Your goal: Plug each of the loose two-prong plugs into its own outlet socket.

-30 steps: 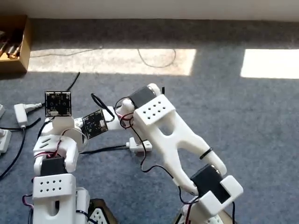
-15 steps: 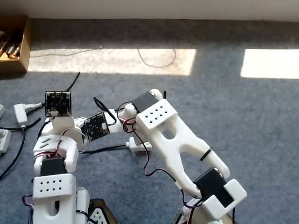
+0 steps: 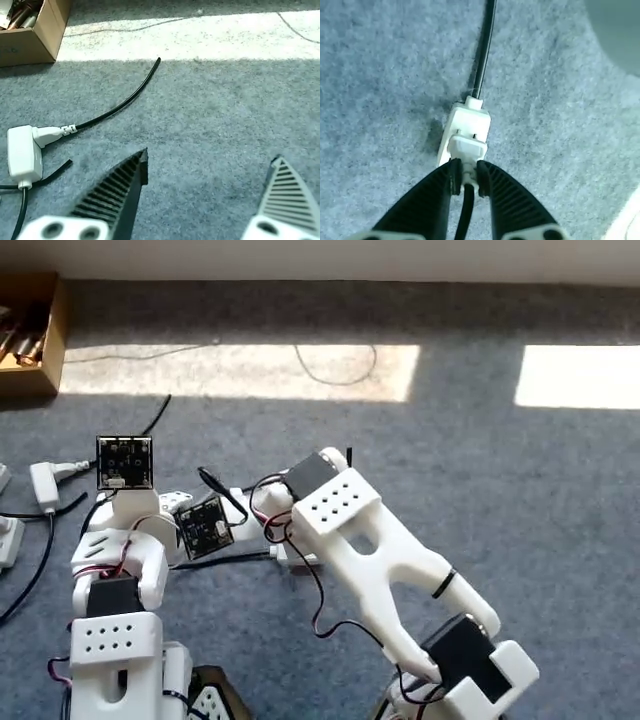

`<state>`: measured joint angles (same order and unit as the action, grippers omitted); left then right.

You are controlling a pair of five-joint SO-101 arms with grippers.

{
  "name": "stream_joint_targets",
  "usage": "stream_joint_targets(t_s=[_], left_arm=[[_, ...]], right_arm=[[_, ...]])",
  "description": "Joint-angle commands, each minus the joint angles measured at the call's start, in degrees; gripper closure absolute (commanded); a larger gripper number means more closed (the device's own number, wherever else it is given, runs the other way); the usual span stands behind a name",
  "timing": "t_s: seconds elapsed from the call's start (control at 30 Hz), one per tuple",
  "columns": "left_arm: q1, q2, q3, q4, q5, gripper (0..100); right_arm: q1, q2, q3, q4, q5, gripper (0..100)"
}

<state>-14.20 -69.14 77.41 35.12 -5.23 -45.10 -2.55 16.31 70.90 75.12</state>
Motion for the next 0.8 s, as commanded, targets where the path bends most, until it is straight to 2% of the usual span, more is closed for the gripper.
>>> stream_joint_targets(t_s=[0.0,0.23,0.77], left_arm=[[0.8,-0.1,-0.3,-0.8,0.0,63],[0.8,-0.1,-0.3,-0.8,0.0,63],[0.8,-0.1,-0.2,-0.9,0.0,63]], right_arm=[[-0.2,0.0,2.1,-2.2,-0.4,99.1],[0.0,5.3,3.9,-4.3,-0.4,99.1],[0.0,19.6,-2.0,-6.3,-2.1,99.1]])
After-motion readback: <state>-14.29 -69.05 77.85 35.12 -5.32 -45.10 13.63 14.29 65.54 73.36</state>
